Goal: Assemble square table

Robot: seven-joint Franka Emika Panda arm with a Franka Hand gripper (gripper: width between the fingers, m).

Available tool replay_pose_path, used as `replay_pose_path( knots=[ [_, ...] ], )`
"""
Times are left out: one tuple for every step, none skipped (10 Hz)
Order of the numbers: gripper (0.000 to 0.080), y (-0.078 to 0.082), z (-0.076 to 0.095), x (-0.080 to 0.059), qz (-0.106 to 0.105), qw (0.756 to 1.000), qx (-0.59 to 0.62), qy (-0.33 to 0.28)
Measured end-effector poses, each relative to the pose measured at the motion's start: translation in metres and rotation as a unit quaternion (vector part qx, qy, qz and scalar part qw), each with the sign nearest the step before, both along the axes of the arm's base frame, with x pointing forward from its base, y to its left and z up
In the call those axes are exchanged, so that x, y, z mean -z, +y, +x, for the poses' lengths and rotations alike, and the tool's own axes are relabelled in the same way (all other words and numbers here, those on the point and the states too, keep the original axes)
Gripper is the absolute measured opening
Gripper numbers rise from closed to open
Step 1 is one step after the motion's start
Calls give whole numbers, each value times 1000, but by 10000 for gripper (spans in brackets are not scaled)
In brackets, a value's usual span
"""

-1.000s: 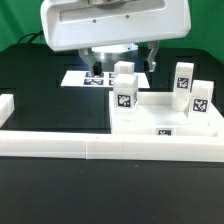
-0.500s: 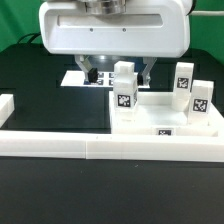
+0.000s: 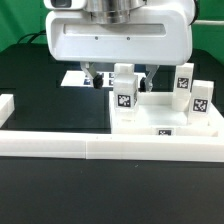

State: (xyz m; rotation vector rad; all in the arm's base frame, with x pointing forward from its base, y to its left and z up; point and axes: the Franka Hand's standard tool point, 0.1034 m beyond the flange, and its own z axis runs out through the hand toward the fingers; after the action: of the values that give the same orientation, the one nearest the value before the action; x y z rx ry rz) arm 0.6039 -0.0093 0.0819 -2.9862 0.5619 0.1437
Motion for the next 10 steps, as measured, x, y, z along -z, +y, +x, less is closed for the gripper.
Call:
replay_pose_path(
  knots=[
    [456,0,0,0,0,1000,14,1],
    [284,1,0,0,-2,999,48,6],
    [284,1,0,0,-4,998,64,7],
    [289,1,0,0,-6,996,92,11],
    [289,1,0,0,-9,991,135,16],
    [289,1,0,0,-10,988,152,18],
    [289,5,5,1,-18,974,225,17],
    [289,8,10,1,-26,955,295,20],
    [290,9,10,0,-34,929,367,24],
    [290,10,10,0,-38,920,390,24]
  ],
)
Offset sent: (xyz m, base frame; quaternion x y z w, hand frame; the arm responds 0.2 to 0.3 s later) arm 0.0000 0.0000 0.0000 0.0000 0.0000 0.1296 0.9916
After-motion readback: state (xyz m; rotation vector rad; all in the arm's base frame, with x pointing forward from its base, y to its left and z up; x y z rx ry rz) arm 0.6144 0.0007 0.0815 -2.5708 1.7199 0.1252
